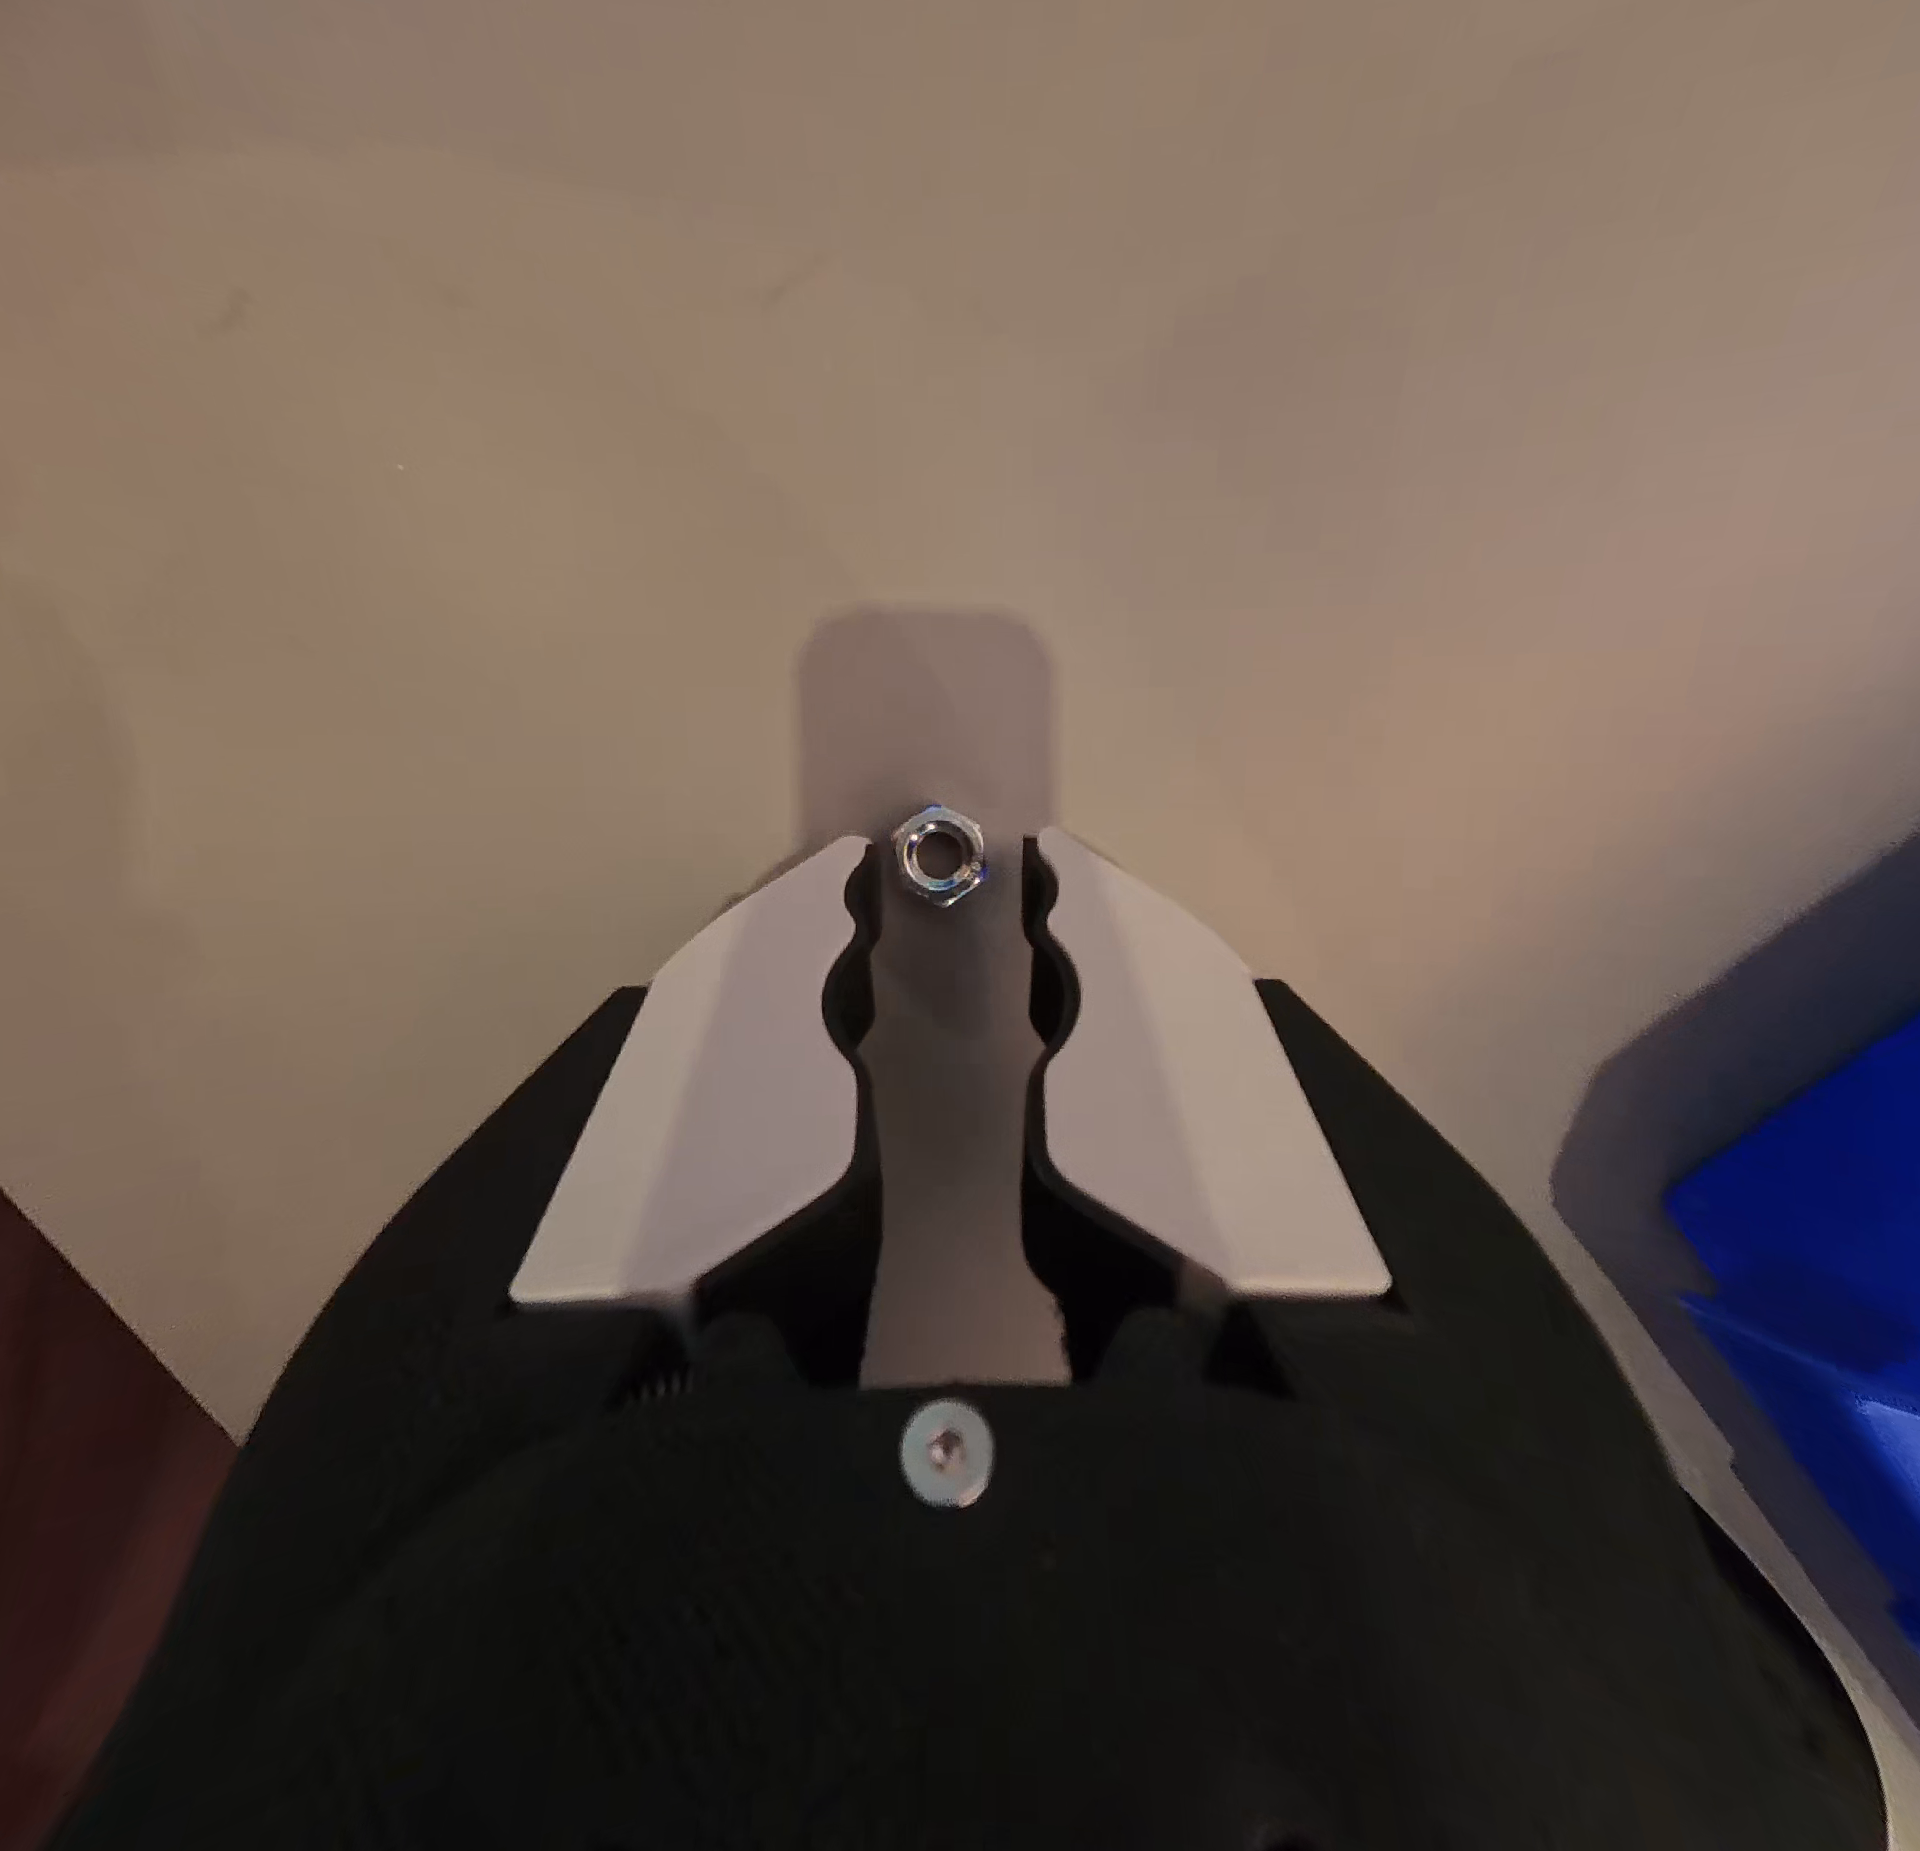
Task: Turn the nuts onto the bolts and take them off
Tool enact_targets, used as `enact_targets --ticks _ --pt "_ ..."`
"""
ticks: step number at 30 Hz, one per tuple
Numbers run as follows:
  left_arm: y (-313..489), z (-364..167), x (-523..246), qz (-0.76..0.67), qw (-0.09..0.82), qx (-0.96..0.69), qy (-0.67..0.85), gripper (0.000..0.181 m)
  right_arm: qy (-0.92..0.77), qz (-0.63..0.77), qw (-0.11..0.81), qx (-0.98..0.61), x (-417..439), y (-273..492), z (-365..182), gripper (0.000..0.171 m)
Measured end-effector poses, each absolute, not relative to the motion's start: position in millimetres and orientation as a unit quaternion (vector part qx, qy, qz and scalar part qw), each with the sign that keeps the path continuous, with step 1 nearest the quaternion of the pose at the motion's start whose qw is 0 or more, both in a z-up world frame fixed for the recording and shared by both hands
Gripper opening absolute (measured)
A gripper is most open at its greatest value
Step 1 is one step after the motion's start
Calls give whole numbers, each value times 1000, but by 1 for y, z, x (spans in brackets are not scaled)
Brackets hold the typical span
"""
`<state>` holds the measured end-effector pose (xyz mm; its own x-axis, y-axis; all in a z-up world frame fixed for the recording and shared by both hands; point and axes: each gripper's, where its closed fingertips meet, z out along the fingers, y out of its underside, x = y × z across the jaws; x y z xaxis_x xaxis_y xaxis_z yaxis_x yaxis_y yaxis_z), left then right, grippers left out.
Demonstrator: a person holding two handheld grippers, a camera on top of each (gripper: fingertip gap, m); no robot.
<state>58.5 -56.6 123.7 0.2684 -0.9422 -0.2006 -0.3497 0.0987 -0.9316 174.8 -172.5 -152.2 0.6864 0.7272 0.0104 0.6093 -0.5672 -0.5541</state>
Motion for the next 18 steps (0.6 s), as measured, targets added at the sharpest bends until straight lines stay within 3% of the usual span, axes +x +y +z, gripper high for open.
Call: enact_targets --ticks 18 --pt "-62 112 67 -275 492 -611 556 14 -451 66 159 -876 172 -173 -160 24"
